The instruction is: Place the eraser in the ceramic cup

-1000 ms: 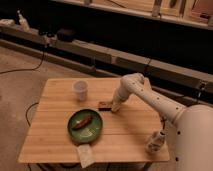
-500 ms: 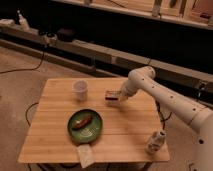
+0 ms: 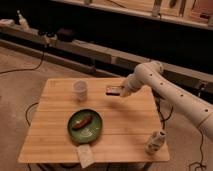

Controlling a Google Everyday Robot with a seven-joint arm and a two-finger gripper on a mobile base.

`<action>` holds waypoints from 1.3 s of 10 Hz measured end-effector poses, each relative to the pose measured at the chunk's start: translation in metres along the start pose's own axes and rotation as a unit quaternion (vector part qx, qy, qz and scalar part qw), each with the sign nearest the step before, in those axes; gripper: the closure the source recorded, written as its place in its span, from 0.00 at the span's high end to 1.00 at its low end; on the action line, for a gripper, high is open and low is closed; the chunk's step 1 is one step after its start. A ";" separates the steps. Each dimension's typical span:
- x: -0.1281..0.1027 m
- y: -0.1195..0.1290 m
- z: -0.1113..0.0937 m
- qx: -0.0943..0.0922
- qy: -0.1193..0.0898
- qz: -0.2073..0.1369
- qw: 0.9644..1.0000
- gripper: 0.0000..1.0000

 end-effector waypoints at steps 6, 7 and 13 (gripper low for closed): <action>0.078 0.041 -0.011 0.029 0.081 -0.060 0.995 0.02; 0.088 0.045 -0.007 0.037 0.093 -0.063 0.993 0.02; 0.128 0.060 0.024 0.075 0.094 -0.092 0.989 0.02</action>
